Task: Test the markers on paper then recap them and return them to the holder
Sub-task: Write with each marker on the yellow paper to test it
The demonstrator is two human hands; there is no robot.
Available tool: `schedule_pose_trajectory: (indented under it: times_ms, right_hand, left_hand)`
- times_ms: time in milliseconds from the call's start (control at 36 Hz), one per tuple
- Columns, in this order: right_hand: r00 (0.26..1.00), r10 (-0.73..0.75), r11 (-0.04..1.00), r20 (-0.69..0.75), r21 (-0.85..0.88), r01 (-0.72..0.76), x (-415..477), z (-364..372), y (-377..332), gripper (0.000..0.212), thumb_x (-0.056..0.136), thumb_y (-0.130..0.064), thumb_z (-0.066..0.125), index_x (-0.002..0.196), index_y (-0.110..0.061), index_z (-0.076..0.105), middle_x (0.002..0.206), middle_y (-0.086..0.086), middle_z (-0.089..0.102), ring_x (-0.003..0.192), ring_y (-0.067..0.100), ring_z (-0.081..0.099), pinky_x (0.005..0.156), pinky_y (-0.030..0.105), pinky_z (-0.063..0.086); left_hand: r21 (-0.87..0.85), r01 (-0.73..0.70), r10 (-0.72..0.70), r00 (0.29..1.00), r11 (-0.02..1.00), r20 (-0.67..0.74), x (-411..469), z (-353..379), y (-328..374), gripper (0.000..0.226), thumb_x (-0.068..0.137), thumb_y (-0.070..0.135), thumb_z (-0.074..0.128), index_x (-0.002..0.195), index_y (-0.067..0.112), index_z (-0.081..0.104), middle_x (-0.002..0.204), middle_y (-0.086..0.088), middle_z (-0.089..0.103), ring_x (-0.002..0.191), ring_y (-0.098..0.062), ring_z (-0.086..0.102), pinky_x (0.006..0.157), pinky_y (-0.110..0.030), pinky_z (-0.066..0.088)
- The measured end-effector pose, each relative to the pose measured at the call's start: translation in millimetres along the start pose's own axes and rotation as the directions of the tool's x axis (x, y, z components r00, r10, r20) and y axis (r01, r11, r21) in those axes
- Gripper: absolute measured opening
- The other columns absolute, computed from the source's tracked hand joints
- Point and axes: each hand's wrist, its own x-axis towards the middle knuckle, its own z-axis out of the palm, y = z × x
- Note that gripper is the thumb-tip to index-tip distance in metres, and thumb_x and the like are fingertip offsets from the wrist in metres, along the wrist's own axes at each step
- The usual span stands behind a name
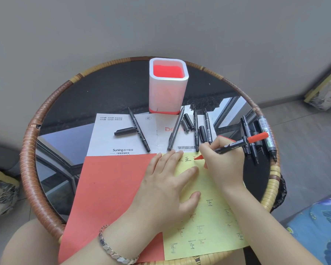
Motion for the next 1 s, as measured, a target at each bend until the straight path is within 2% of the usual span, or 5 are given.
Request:
schedule_pose_trajectory:
  times_ms: [472, 694, 778, 861, 1000]
  right_hand:
    - [0.994, 0.073, 0.995, -0.075, 0.073, -0.068, -0.4, -4.3, -0.9, 0.034, 0.07, -0.009, 0.058, 0.044, -0.013, 0.036, 0.045, 0.004, 0.04, 0.052, 0.02, 0.04, 0.058, 0.029, 0.034]
    - [0.997, -0.065, 0.987, 0.04, 0.151, 0.058, -0.7, -18.4, -10.0, 0.022, 0.082, -0.022, 0.067, 0.067, -0.024, 0.051, 0.058, -0.011, 0.058, 0.054, -0.005, 0.052, 0.055, 0.008, 0.039]
    - [0.975, -0.144, 0.99, 0.168, 0.023, 0.142, 5.9, -34.4, -13.1, 0.006, 0.085, -0.033, 0.061, 0.084, -0.027, 0.061, 0.07, -0.018, 0.064, 0.066, -0.009, 0.058, 0.062, 0.006, 0.04]
    - [0.936, -0.256, 0.947, 0.24, -0.131, 0.293, 21.0, -52.2, -15.3, 0.036, 0.086, -0.037, 0.042, 0.109, -0.018, 0.062, 0.092, -0.01, 0.064, 0.093, 0.012, 0.064, 0.081, 0.027, 0.048]
    - [0.858, -0.408, 0.692, 0.311, -0.508, 0.513, 57.0, -72.3, -11.4, 0.015, 0.088, -0.014, 0.057, 0.098, -0.003, 0.059, 0.081, 0.01, 0.064, 0.074, 0.027, 0.061, 0.071, 0.034, 0.052]
  left_hand:
    - [0.003, 0.004, -0.004, 1.0, 1.0, 0.005, 0.0, -0.3, 0.2, 0.047, 0.073, 0.054, 0.044, 0.108, 0.032, 0.065, 0.125, -0.011, 0.058, 0.119, -0.025, 0.047, 0.103, -0.039, 0.021]
    - [0.011, 0.012, -0.012, 1.0, 1.0, 0.018, -0.5, -2.4, 0.9, 0.046, 0.073, 0.054, 0.044, 0.109, 0.033, 0.064, 0.126, -0.011, 0.058, 0.121, -0.026, 0.05, 0.103, -0.039, 0.02]
    - [0.025, 0.014, -0.014, 1.0, 1.0, 0.02, -0.6, -2.6, 0.7, 0.046, 0.074, 0.055, 0.043, 0.109, 0.034, 0.064, 0.126, -0.01, 0.058, 0.121, -0.026, 0.05, 0.103, -0.038, 0.019]
    - [0.035, 0.013, -0.014, 1.0, 0.999, 0.021, -0.7, -2.0, 0.3, 0.045, 0.074, 0.055, 0.043, 0.109, 0.035, 0.063, 0.126, -0.009, 0.058, 0.121, -0.023, 0.045, 0.104, -0.036, 0.018]
    - [0.041, 0.014, -0.015, 1.0, 0.999, 0.025, -0.5, -2.3, 0.2, 0.045, 0.074, 0.055, 0.043, 0.108, 0.034, 0.064, 0.124, -0.009, 0.059, 0.119, -0.026, 0.052, 0.103, -0.036, 0.019]
